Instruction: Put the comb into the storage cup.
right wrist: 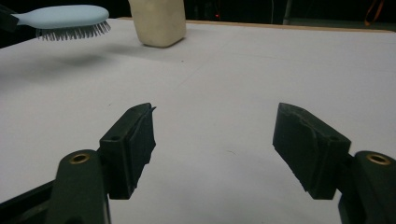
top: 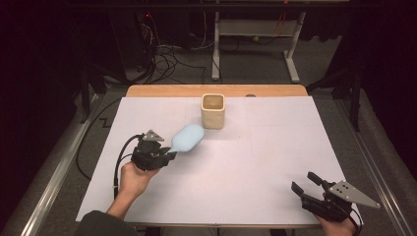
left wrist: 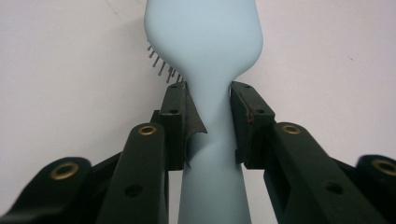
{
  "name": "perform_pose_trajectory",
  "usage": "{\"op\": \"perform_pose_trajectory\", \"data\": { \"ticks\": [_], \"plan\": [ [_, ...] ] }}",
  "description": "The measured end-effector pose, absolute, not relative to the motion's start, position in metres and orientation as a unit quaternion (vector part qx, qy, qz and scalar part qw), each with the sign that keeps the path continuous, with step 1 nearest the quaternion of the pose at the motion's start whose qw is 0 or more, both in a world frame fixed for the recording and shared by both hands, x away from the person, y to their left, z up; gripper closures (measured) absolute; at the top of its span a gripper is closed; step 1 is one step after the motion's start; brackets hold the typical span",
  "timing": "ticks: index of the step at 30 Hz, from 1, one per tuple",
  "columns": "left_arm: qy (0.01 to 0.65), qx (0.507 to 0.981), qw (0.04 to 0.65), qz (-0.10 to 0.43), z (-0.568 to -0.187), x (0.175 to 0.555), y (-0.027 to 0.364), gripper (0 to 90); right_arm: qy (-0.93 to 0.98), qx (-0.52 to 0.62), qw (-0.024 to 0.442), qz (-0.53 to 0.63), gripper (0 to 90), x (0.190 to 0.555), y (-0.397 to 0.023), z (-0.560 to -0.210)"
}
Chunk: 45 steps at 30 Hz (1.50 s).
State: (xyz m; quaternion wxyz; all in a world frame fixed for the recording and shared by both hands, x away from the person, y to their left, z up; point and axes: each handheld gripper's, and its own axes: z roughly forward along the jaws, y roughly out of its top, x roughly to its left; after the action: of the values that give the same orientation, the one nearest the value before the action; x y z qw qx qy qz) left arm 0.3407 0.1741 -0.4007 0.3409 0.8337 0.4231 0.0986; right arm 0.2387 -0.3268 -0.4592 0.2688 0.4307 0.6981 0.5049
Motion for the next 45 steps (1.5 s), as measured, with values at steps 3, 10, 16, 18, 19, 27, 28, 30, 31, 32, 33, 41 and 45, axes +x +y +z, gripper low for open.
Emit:
{"op": "perform_pose_trajectory", "data": {
  "ticks": [3,10,16,18,19,27,28,30,31,32,33,41,45],
  "plan": [
    [0.417,0.837,0.341,0.095,-0.404,0.334,0.173,68.9,0.696,0.432,0.272,0.505,28.9,0.238,-0.326,-0.459],
    [0.409,0.835,0.358,0.085,-0.408,0.321,0.171,68.9,0.697,0.431,0.274,0.504,26.5,0.238,-0.321,-0.458],
    [0.397,0.839,0.363,0.084,-0.411,0.312,0.164,68.9,0.704,0.429,0.260,0.503,24.4,0.239,-0.313,-0.458],
    [0.392,0.840,0.366,0.082,-0.411,0.309,0.161,68.9,0.707,0.427,0.255,0.503,23.9,0.239,-0.309,-0.457],
    [0.390,0.840,0.369,0.082,-0.411,0.307,0.159,68.8,0.708,0.426,0.253,0.503,23.5,0.239,-0.307,-0.457],
    [0.368,0.842,0.384,0.089,-0.406,0.297,0.148,68.8,0.718,0.410,0.216,0.519,21.1,0.242,-0.287,-0.456],
    [0.368,0.842,0.384,0.089,-0.406,0.297,0.148,68.9,0.718,0.410,0.216,0.519,21.1,0.242,-0.287,-0.456],
    [0.361,0.845,0.385,0.089,-0.405,0.295,0.145,68.8,0.722,0.402,0.203,0.525,20.0,0.244,-0.276,-0.456],
    [0.361,0.845,0.385,0.089,-0.405,0.295,0.145,68.8,0.722,0.402,0.203,0.525,20.0,0.244,-0.276,-0.456],
    [0.360,0.845,0.386,0.087,-0.405,0.295,0.144,68.8,0.724,0.399,0.199,0.526,19.9,0.246,-0.272,-0.456],
    [0.360,0.845,0.386,0.086,-0.405,0.294,0.143,68.8,0.727,0.395,0.195,0.526,19.6,0.247,-0.268,-0.456],
    [0.346,0.848,0.395,0.073,-0.406,0.293,0.130,68.9,0.742,0.370,0.172,0.532,19.1,0.256,-0.239,-0.456],
    [0.339,0.851,0.395,0.069,-0.406,0.293,0.124,68.8,0.743,0.367,0.165,0.535,18.9,0.259,-0.234,-0.457]
  ]
}}
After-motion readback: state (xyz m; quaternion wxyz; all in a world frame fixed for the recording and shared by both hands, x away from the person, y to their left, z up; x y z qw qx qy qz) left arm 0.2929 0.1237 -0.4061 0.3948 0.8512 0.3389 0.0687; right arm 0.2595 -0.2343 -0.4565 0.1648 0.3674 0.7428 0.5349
